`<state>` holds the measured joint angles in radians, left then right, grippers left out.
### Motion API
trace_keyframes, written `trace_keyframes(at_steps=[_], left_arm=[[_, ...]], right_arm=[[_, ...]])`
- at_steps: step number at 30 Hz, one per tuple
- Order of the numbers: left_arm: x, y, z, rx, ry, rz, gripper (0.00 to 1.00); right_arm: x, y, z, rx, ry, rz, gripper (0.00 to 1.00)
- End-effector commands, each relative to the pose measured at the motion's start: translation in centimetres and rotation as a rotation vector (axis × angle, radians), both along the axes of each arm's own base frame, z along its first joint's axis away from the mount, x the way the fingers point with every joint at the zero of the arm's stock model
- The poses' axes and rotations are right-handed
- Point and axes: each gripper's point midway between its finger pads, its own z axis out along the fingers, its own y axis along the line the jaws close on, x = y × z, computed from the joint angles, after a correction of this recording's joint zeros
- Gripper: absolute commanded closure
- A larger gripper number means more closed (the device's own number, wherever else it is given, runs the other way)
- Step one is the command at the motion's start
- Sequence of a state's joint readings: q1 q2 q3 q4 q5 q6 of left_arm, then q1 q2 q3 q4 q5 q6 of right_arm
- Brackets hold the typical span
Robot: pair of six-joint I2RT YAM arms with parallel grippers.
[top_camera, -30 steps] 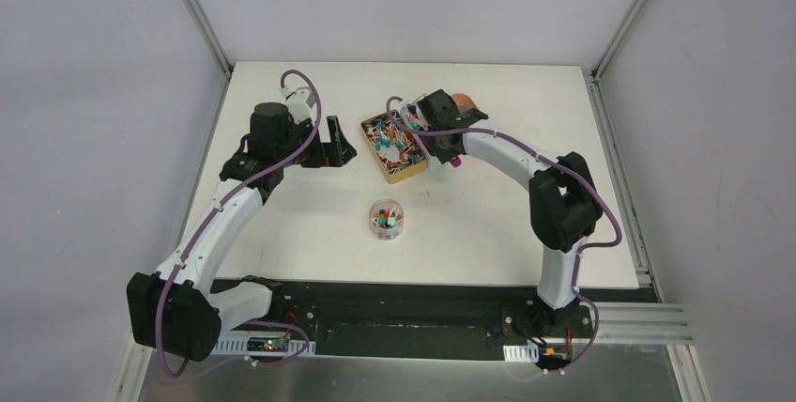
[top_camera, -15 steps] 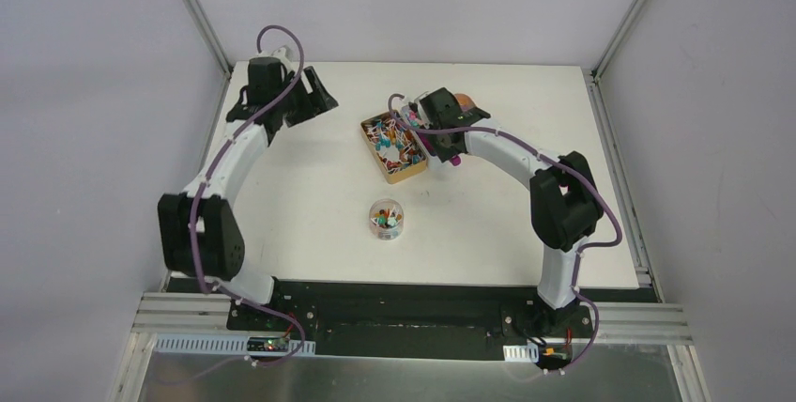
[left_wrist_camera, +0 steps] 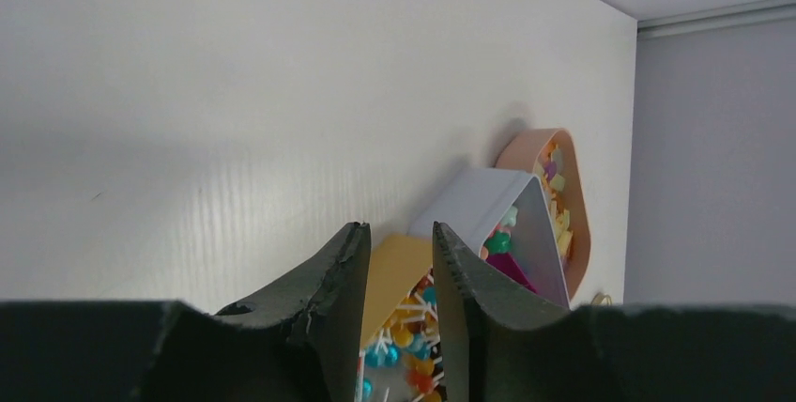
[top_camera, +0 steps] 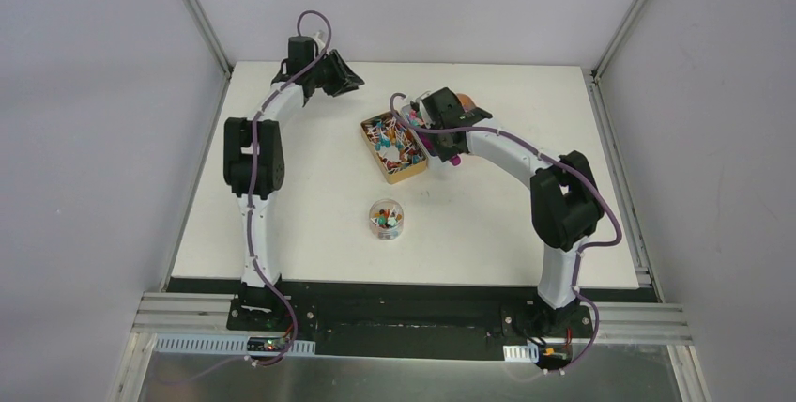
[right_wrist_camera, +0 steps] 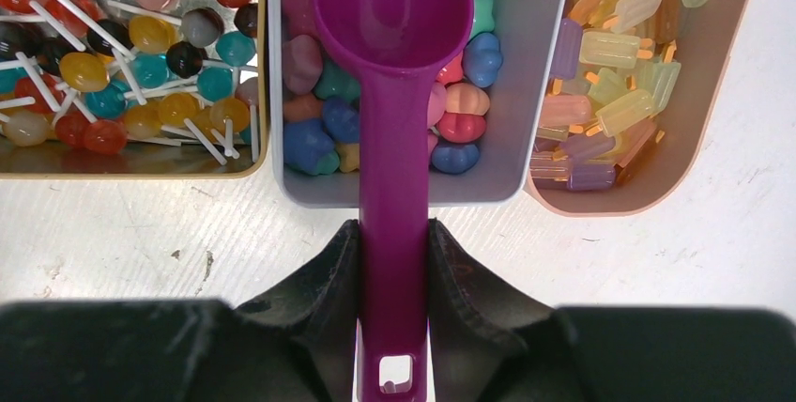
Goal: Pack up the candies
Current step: Scoop the fake candies from the storage box.
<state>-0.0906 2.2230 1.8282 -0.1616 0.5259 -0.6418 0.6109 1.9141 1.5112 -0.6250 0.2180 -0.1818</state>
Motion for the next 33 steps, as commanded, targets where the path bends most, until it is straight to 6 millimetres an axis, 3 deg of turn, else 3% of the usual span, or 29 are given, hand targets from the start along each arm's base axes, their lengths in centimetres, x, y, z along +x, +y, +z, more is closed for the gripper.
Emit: trace_keyframes(at_steps=[1, 8, 16, 22, 33], left_arm=[[1.7, -4.8, 2.3, -0.109, -0.097, -0.108, 0.69], [2.0, -8.5, -1.5, -0.172, -0.047, -0.148, 0.71], [1.1, -11.6, -4.0, -0.241, 0.024, -0.179, 0.73], [0.0, -12.4, -6.0, -0.247, 0.067, -0.196, 0.73], [-1.3, -13.4, -6.8, -0.266, 0.083, -0.232, 0.75]], right_arm=[[0.4, 1.5, 2.2, 0.086, -0.055, 0.037, 1.0], [0.9, 1.2, 2.5, 0.084, -0.061, 0.035, 1.0], [1.8, 1.4, 3.0, 0.091, -0.079, 0.039, 1.0], [2.5, 2.1, 2.2, 0.114, -0.085, 0.057, 1.0], [3.4, 3.0, 1.3, 0.158, -0.134, 0.084, 1.0]])
